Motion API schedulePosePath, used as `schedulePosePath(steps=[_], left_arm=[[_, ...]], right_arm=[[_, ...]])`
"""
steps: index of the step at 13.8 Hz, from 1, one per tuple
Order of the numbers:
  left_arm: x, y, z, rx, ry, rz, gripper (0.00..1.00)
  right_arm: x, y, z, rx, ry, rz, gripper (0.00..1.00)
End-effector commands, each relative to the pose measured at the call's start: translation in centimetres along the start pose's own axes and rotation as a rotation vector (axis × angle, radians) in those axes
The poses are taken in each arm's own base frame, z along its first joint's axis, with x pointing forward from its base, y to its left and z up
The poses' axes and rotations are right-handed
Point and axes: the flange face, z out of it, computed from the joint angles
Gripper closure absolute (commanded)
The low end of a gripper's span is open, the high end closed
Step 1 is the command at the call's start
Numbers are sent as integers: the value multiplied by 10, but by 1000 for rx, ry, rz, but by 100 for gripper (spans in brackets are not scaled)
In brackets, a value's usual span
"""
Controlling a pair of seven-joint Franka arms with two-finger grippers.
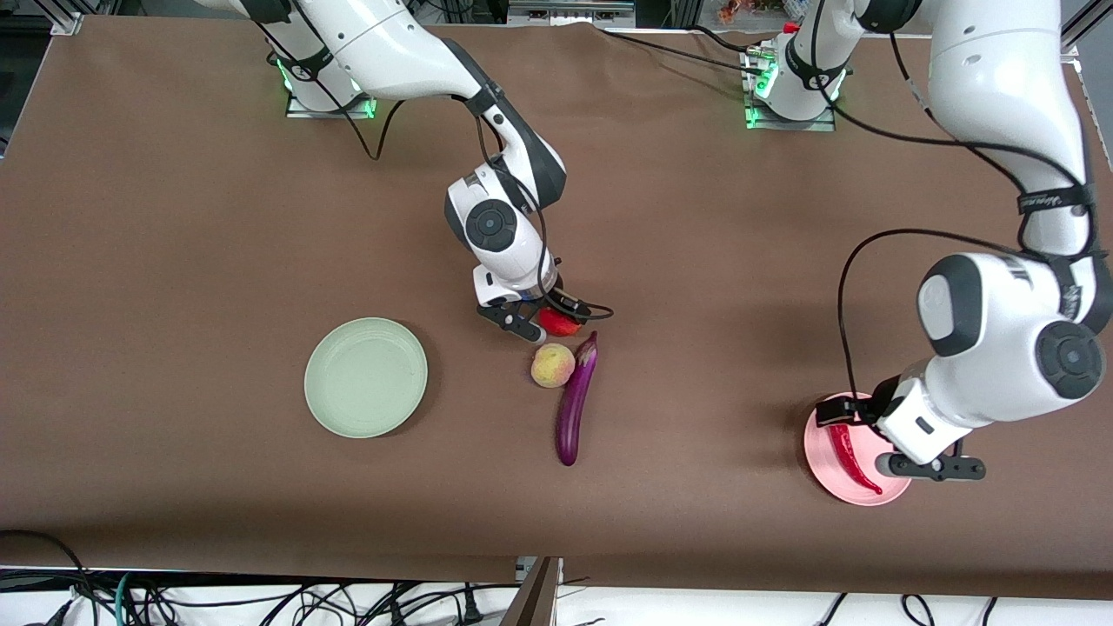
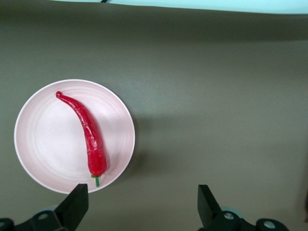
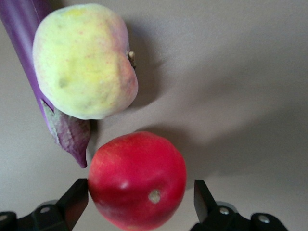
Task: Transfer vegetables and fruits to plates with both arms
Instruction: 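Release the chili on the pink plate while the right gripper grasps the pomegranate, then carry the pomegranate to the green plate while the left gripper reaches the eggplant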
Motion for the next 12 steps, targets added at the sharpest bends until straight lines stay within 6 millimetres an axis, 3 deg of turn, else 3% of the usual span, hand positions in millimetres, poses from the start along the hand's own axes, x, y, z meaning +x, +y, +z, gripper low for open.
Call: schedulePosePath(steps=[1, 3, 5, 7, 9, 12], left_arm=[[-7, 37, -3, -27, -13, -89, 0], [-13, 78, 7, -24, -18, -137, 0], [-13, 100, 21, -26, 7, -151, 0], [-17, 118, 36, -26, 4, -136, 0], [-19, 131, 56, -24, 12, -121, 0], [-26, 172, 94, -25, 42, -69, 0]], right_arm=[[1, -8, -7, 25, 0, 4, 33], [10, -7, -12, 25, 1, 9, 75], [29, -2, -36, -6, -18, 15, 93], [66, 12, -92, -45, -67, -13, 93], [123, 52, -147, -90, -129, -82, 93], [213, 133, -175, -144, -193, -310, 90]])
